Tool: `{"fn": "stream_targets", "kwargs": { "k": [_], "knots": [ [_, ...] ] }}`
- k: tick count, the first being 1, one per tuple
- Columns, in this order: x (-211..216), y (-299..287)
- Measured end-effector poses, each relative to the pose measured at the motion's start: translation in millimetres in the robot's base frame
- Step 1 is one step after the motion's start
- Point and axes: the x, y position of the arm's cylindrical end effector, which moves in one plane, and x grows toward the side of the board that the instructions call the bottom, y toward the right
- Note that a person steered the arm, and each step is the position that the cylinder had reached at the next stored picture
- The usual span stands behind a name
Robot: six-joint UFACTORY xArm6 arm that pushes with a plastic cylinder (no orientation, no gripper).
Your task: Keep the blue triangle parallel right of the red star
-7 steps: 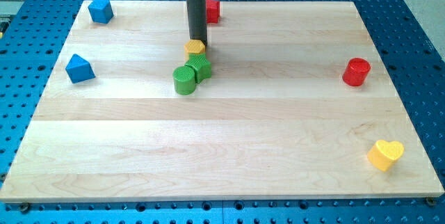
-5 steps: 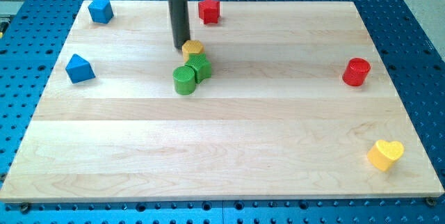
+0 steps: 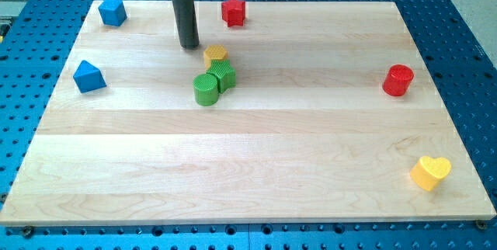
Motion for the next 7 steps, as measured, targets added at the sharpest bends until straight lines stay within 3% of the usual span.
{"fn": "stream_targets", "kwargs": {
  "k": [3, 4, 5, 6, 7],
  "knots": [
    [-1, -138],
    [26, -187],
    [86, -204],
    [99, -170],
    [89, -92]
  ]
}}
